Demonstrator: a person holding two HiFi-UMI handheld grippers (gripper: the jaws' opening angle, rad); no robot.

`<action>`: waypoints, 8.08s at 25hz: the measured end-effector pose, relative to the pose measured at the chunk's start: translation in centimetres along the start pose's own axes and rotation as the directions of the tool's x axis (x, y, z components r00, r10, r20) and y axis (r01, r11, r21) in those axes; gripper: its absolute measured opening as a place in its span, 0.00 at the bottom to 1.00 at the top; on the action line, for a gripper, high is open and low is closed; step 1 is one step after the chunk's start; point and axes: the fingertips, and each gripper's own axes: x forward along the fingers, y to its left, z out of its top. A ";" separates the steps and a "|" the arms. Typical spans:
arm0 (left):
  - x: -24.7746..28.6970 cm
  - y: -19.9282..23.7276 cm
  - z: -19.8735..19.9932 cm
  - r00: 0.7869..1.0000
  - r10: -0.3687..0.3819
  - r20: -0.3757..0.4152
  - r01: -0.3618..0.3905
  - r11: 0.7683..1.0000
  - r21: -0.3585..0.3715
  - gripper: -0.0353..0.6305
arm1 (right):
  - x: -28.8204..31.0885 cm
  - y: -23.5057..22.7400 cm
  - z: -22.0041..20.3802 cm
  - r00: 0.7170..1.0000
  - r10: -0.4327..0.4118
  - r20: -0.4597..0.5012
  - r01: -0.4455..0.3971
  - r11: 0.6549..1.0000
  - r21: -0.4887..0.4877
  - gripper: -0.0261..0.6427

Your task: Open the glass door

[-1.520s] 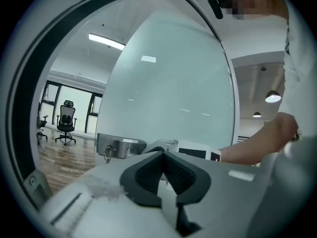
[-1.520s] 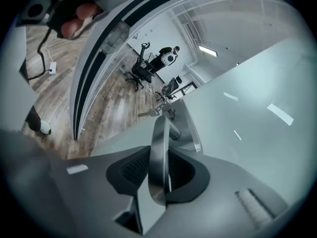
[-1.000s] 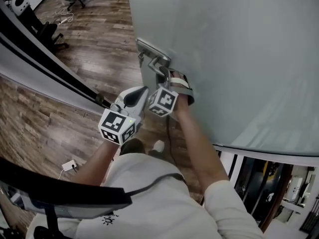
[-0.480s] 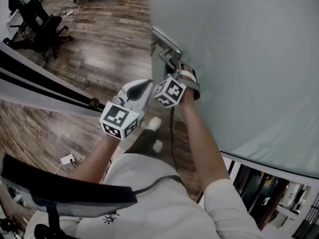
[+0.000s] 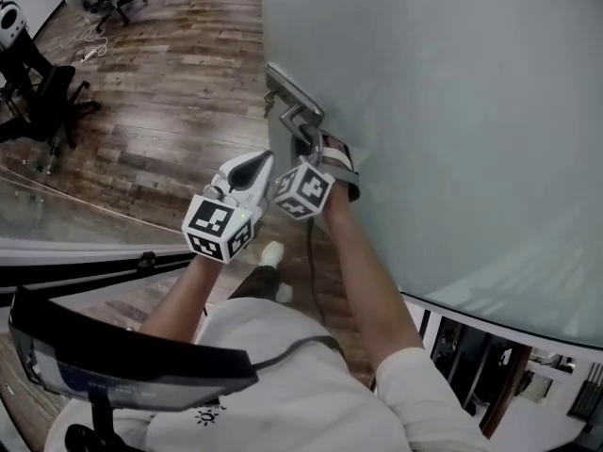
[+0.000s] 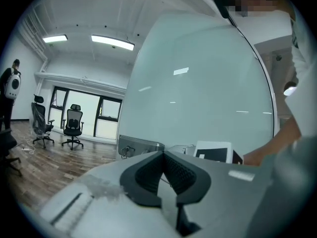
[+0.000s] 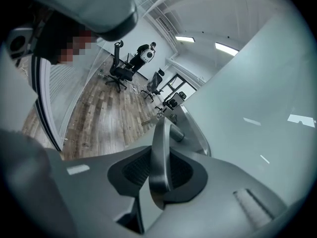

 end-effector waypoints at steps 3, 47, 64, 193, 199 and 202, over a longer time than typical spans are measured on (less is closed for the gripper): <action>3.0 1.2 1.1 1.000 -0.020 0.000 0.020 1.000 -0.005 0.06 | 1.2 -2.2 -0.6 1.000 -0.016 -0.022 0.017 1.000 0.012 0.14; 30.8 -1.5 5.1 0.966 -0.258 -0.023 0.258 0.966 0.029 0.06 | 13.8 -25.6 -21.5 0.925 -0.199 -0.322 0.263 0.950 0.170 0.13; 43.8 -5.7 3.5 0.956 -0.291 -0.050 0.292 0.956 0.026 0.06 | 18.8 -33.2 -33.0 0.890 -0.213 -0.403 0.321 0.921 0.222 0.13; 41.0 -7.9 12.8 0.890 -0.452 0.053 0.447 0.890 0.088 0.06 | -4.7 -37.3 -24.2 0.893 -0.449 0.013 0.209 0.440 0.873 0.05; 41.0 -8.6 13.0 0.883 -0.465 0.055 0.459 0.883 0.095 0.06 | -5.6 -37.7 -24.8 0.888 -0.459 -0.003 0.230 0.440 0.868 0.05; 41.2 -9.2 13.0 0.877 -0.478 0.054 0.471 0.876 0.099 0.06 | -6.0 -38.0 -25.5 0.884 -0.467 -0.015 0.244 0.434 0.867 0.05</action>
